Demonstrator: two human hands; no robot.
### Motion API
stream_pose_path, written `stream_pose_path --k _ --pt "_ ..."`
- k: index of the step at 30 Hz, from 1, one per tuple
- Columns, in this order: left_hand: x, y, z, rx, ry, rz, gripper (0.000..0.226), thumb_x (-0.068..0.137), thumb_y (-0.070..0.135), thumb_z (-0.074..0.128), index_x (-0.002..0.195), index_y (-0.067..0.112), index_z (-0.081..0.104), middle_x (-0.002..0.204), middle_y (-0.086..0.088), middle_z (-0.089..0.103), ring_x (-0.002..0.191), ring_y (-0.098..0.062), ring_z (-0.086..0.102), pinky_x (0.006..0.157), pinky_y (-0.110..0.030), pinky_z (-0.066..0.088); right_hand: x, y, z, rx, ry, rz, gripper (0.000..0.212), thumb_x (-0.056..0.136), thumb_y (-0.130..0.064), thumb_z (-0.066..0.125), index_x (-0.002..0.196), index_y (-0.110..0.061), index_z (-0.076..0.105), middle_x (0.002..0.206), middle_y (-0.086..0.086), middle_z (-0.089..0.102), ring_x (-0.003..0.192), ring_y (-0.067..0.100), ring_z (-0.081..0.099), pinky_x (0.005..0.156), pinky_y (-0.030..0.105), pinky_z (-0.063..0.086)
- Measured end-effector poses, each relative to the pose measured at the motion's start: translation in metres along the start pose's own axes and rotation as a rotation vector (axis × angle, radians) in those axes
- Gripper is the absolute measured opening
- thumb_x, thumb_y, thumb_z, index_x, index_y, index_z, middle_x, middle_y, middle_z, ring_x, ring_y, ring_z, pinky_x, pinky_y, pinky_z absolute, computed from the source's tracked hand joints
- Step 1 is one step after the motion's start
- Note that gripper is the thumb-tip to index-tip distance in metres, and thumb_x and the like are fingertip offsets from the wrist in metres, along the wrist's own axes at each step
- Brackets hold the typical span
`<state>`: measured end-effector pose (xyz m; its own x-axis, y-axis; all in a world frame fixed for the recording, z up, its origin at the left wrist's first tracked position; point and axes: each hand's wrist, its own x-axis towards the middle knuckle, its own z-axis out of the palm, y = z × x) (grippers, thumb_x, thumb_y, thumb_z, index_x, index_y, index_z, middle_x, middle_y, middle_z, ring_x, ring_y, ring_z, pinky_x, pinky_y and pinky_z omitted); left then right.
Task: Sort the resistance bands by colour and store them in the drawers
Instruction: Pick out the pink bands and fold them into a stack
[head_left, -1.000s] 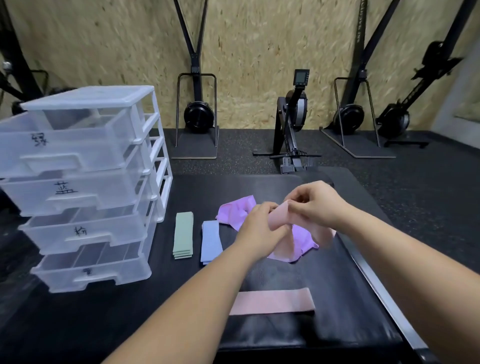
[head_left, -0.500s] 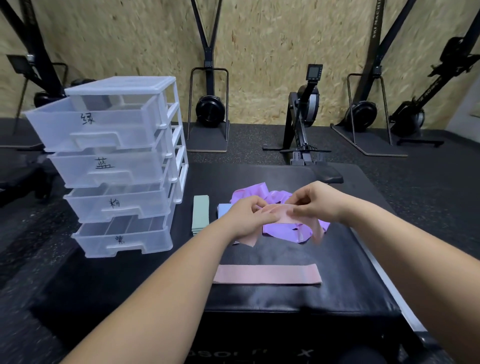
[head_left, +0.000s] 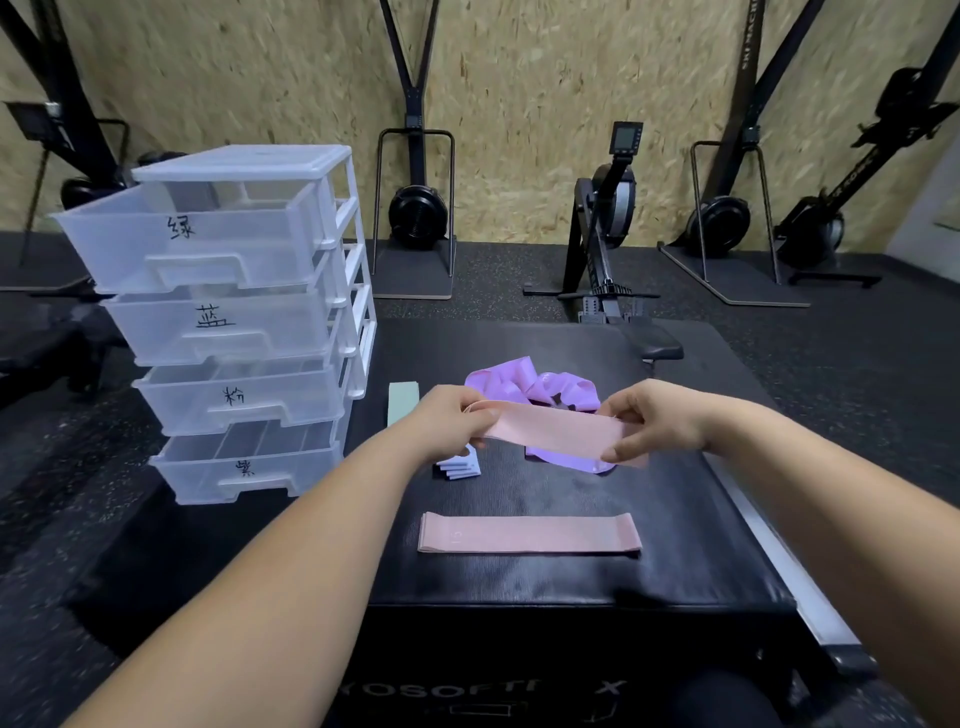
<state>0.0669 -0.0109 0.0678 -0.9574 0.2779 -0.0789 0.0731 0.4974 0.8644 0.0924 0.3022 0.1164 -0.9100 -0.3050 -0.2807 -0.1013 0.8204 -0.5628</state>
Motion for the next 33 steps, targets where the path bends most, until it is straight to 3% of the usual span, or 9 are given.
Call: stream_pose_path --k 3,5,10,13,17,20,25,30,33 --pt "-0.004 -0.002 -0.008 0.010 0.025 -0.039 0.020 0.099 0.019 0.058 0.105 0.005 0.071 0.097 -0.015 0.074 0.070 -0.013 0.068 0.061 -0.025 0.048 -0.003 0.013 -0.005 0.091 0.026 0.021 0.027 0.081 -0.013 0.088 0.104 -0.021 0.076 0.092 0.014 0.080 0.080 0.024 0.071 0.077 0.040 0.054" --pt "-0.007 -0.001 -0.011 0.012 0.014 -0.078 0.015 0.100 0.019 0.057 0.102 0.014 0.071 0.086 -0.009 0.074 0.064 -0.014 0.065 0.048 -0.023 0.037 -0.005 0.019 -0.007 0.160 0.049 0.028 0.026 0.083 -0.008 0.086 0.106 -0.013 0.075 0.093 0.020 0.079 0.081 0.027 0.069 0.081 0.044 0.057" --pt "-0.004 -0.003 -0.006 0.009 -0.030 -0.104 0.015 0.099 0.024 0.056 0.098 0.015 0.068 0.093 -0.011 0.075 0.075 -0.027 0.079 0.044 -0.023 0.026 -0.005 0.020 -0.010 0.275 0.194 0.015 0.017 0.088 -0.003 0.080 0.102 -0.007 0.072 0.090 0.016 0.080 0.081 0.025 0.075 0.082 0.046 0.057" --pt "0.001 0.000 0.001 0.072 0.001 -0.079 0.014 0.094 0.027 0.061 0.091 0.017 0.069 0.095 -0.013 0.075 0.049 -0.020 0.057 0.044 -0.023 0.034 -0.003 0.012 -0.012 0.384 0.313 -0.043 0.006 0.094 -0.007 0.076 0.094 -0.007 0.070 0.091 0.011 0.080 0.090 0.027 0.078 0.082 0.044 0.057" --pt "0.014 0.008 0.013 0.176 0.004 0.000 0.010 0.089 0.038 0.068 0.086 0.031 0.074 0.096 0.007 0.077 0.086 -0.019 0.070 0.081 -0.037 0.059 0.000 -0.005 -0.018 0.527 0.506 -0.144 0.009 0.100 -0.008 0.068 0.106 -0.007 0.075 0.097 0.014 0.079 0.087 0.019 0.071 0.081 0.033 0.062" --pt "0.016 0.031 0.020 0.107 0.063 0.123 0.016 0.092 0.041 0.072 0.108 0.039 0.073 0.106 0.021 0.074 0.103 -0.006 0.069 0.097 -0.037 0.056 0.001 -0.022 -0.019 0.589 0.512 -0.253 0.015 0.102 -0.008 0.065 0.110 -0.012 0.077 0.103 0.011 0.079 0.094 0.019 0.075 0.087 0.033 0.062" --pt "0.019 0.089 0.015 -0.054 0.116 0.349 0.041 0.094 0.041 0.077 0.132 0.030 0.066 0.111 0.015 0.074 0.101 -0.007 0.070 0.093 -0.028 0.055 0.007 -0.040 -0.011 0.377 0.528 -0.299 0.016 0.098 -0.007 0.072 0.112 -0.014 0.069 0.093 0.012 0.078 0.088 0.024 0.077 0.087 0.047 0.064" --pt "0.022 0.110 0.011 0.332 0.044 0.353 0.021 0.094 0.045 0.076 0.108 0.029 0.074 0.095 0.010 0.075 0.091 -0.008 0.069 0.078 -0.029 0.054 0.014 -0.040 0.003 0.150 0.557 -0.299 0.026 0.094 -0.021 0.078 0.105 -0.025 0.055 0.083 -0.009 0.075 0.069 0.009 0.068 0.069 0.035 0.054" --pt "0.022 0.109 0.017 0.399 0.061 0.347 0.015 0.098 0.039 0.073 0.095 0.025 0.075 0.090 0.007 0.075 0.079 -0.012 0.069 0.059 -0.023 0.049 0.015 -0.040 0.018 0.286 0.505 -0.290 0.028 0.092 -0.027 0.075 0.110 -0.026 0.053 0.090 -0.005 0.076 0.084 0.017 0.074 0.078 0.050 0.061"
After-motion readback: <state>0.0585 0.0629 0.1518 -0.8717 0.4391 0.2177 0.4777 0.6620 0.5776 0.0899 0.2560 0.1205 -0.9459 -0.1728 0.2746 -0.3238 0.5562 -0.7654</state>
